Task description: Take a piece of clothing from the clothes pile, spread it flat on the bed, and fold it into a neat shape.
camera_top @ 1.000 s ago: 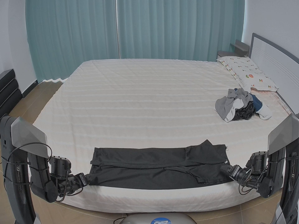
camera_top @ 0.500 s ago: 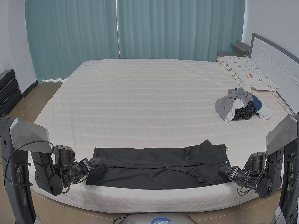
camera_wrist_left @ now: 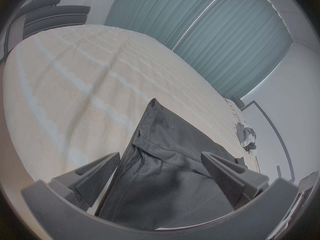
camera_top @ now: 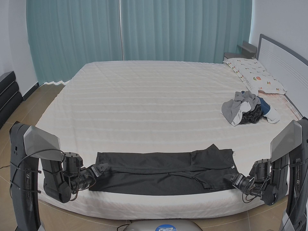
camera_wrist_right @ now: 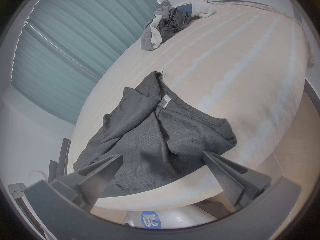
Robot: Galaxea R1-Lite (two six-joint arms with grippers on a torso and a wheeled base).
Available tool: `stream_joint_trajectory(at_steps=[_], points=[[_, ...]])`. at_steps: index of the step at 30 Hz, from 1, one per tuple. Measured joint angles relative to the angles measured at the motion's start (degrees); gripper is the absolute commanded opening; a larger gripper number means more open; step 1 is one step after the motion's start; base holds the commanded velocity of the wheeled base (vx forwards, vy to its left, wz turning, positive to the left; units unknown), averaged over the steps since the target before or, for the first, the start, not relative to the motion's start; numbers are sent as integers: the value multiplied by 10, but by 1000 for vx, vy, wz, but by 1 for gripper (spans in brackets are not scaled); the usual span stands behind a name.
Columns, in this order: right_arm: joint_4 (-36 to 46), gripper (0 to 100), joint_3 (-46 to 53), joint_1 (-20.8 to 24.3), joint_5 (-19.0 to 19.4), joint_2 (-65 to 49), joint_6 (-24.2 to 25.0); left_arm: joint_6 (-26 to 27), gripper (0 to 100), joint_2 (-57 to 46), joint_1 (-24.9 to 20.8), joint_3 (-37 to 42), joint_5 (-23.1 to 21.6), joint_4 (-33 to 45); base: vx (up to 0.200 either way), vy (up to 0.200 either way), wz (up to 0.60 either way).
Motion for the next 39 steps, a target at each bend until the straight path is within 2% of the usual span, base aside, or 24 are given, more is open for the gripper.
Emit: stream_joint_trajectory(at_steps=[5,6,13,25,39], points=[[0,100,-1,0,0,0,0,1,100,7,-2,-7,0,-1,0,0,0],[0,100,-1,0,0,0,0,2,0,8,-4,-7,1,-1,0,0,0],[0,100,-1,1,0,0,0,24,0,11,-4,2,3,-2,0,0,0],[0,100,0,1,0,-1,0,24,0,12,23,6,24,-2,0,0,0],[0,100,1,0,-1,-3,0,19,0,11,31,12,31,-3,0,0,0]])
